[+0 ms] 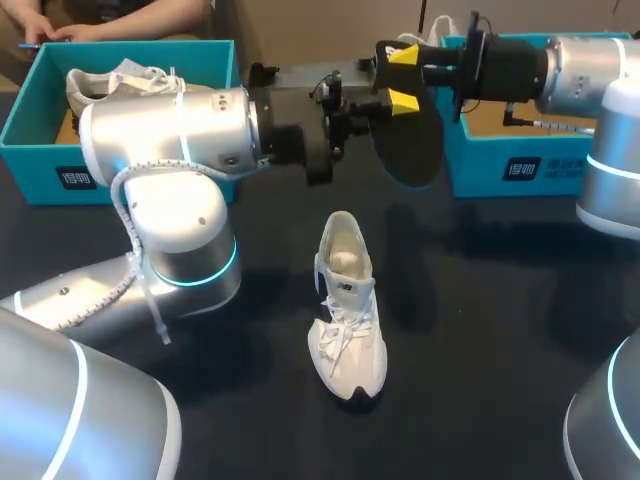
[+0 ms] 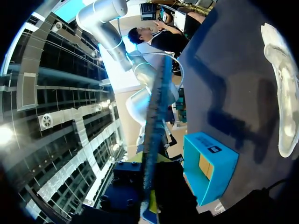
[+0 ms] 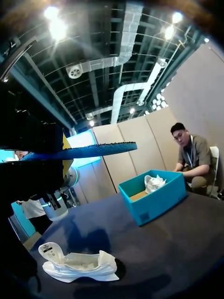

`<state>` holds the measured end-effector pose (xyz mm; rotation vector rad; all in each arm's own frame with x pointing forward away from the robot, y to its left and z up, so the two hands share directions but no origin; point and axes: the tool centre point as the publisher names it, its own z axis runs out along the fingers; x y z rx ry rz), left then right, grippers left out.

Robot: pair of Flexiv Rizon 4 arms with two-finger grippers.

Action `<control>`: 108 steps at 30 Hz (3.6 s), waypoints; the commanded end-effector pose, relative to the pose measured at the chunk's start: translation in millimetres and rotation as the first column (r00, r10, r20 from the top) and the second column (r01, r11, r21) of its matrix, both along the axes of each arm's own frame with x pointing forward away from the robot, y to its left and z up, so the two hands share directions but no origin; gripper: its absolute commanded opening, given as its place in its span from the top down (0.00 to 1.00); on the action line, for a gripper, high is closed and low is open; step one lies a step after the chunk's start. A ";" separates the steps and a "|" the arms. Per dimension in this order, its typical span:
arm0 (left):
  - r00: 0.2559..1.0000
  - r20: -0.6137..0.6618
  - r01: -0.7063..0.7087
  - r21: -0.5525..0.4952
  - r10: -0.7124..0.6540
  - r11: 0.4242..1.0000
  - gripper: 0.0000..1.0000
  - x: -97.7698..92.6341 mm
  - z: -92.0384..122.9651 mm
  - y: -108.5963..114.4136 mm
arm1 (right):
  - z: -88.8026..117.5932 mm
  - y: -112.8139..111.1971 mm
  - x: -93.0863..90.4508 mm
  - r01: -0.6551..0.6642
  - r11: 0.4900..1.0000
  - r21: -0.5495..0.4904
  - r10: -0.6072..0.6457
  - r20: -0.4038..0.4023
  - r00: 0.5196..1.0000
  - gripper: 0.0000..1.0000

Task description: Take the shoe out of the shoebox, open the shoe tongue, remove and reinsert the insole, then place the shoe into the shoebox

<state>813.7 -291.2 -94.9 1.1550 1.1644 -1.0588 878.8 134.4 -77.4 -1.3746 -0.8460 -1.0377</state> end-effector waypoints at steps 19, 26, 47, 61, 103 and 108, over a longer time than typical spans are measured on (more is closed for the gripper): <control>0.998 -0.039 0.037 -0.060 -0.039 0.998 1.00 -11.7 18.1 49.4 | 3.4 -24.1 -34.3 0.036 0.995 -0.094 -0.011 0.256 0.966 0.00; 0.997 -0.061 0.045 -0.062 -0.049 0.997 1.00 -18.0 21.4 71.0 | 0.9 -36.6 -51.5 0.039 0.989 -0.144 0.007 0.304 0.953 0.00; 0.992 -0.065 0.102 -0.044 -0.104 0.994 1.00 -37.9 27.3 99.0 | -4.1 -79.1 -79.1 -0.022 0.985 -0.173 0.091 0.403 0.911 0.00; 0.978 -0.179 0.119 0.033 -0.111 0.992 1.00 -43.2 36.7 88.8 | -6.4 -78.7 -79.8 -0.022 0.989 -0.147 0.080 0.397 0.914 0.00; -0.110 -0.992 0.179 -0.076 -0.057 0.981 1.00 -51.4 39.4 78.3 | -6.4 -78.7 -79.8 -0.022 0.989 -0.147 0.080 0.397 0.914 0.00; -0.110 -0.992 0.179 -0.076 -0.057 0.981 1.00 -51.4 39.4 78.3 | -6.4 -78.7 -79.8 -0.022 0.989 -0.147 0.080 0.397 0.914 0.00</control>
